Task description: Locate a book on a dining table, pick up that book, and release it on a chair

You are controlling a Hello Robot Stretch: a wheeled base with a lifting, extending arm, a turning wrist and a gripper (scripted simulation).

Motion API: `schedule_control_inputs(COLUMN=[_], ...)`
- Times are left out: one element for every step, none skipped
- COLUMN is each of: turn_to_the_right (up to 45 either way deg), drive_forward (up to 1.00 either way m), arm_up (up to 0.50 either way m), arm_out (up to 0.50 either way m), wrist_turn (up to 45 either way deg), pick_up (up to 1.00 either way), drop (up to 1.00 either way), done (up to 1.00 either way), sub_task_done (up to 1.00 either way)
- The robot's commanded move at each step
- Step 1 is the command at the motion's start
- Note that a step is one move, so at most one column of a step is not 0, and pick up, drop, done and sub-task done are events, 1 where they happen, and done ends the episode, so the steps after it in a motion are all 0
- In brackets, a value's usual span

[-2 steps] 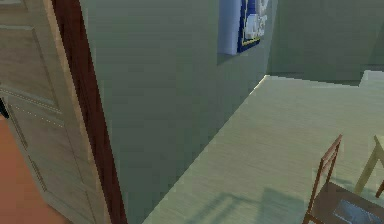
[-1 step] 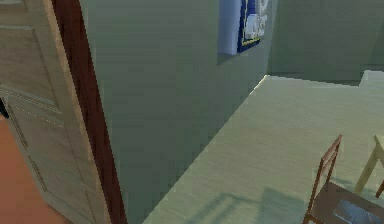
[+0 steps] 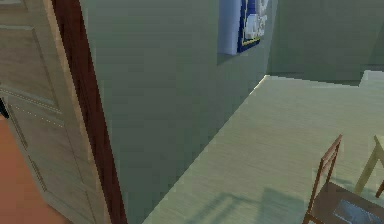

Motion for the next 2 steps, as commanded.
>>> schedule_control_inputs(turn_to_the_right=[0.0, 0.0], drive_forward=[0.0, 0.0], arm_up=[0.0, 0.0], arm_out=[0.0, 0.0], wrist_turn=[45.0, 45.0], pick_up=[0.0, 0.0], drop=[0.0, 0.0], done=[0.0, 0.0], sub_task_done=[0.0, 0.0])
